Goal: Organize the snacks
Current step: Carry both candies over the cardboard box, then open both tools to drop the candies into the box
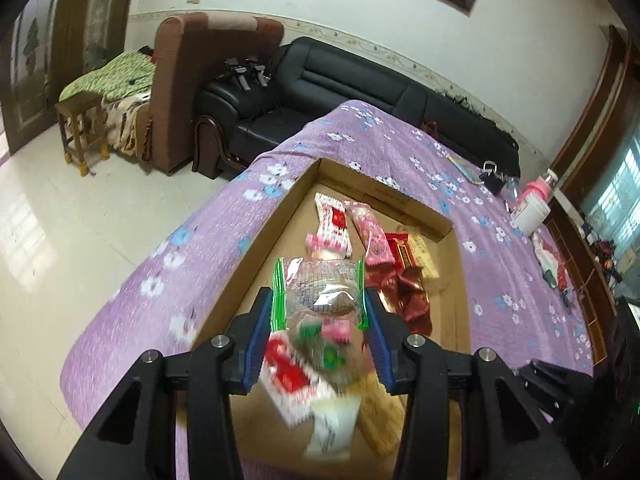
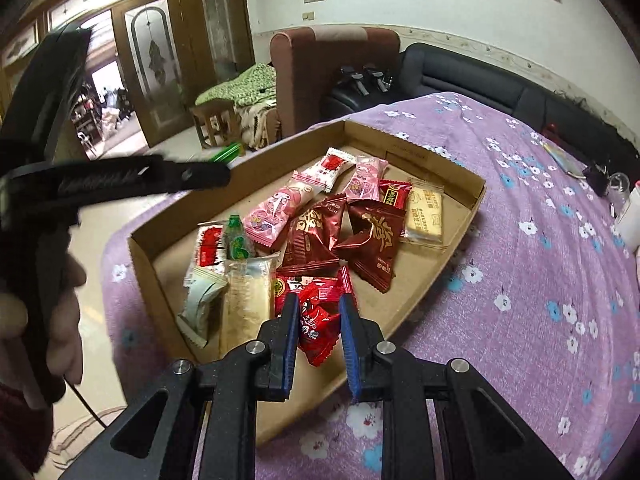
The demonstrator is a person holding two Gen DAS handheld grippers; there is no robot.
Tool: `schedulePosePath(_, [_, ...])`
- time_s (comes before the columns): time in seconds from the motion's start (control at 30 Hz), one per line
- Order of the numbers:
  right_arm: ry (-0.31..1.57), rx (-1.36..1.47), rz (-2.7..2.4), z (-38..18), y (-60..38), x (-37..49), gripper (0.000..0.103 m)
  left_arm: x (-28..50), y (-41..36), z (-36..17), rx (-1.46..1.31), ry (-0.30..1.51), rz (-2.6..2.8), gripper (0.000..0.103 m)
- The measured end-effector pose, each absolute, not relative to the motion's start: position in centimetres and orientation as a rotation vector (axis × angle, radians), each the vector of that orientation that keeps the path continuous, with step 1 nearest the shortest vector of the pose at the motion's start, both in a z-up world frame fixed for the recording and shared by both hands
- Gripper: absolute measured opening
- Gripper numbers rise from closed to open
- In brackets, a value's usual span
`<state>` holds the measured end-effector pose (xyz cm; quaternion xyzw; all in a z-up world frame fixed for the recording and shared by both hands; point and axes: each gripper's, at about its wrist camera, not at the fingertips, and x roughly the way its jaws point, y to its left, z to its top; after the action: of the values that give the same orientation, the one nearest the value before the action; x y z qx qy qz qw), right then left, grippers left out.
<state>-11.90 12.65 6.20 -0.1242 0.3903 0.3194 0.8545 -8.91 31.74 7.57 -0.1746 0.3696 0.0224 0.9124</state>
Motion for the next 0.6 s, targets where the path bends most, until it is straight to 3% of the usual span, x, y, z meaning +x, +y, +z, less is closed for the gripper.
schedulePosePath(0.5, [0.829, -0.343, 0.632, 4.8, 14.4, -11.6, 0.022, 0.2, 31.2, 5.9, -0.251, 0.895, 0.068, 0.048])
schedulePosePath(0.6, [0.815, -0.349, 0.632, 4.8, 14.3, -11.8, 0.025, 0.5, 31.4, 5.7, -0.266, 0.909, 0.079, 0.067])
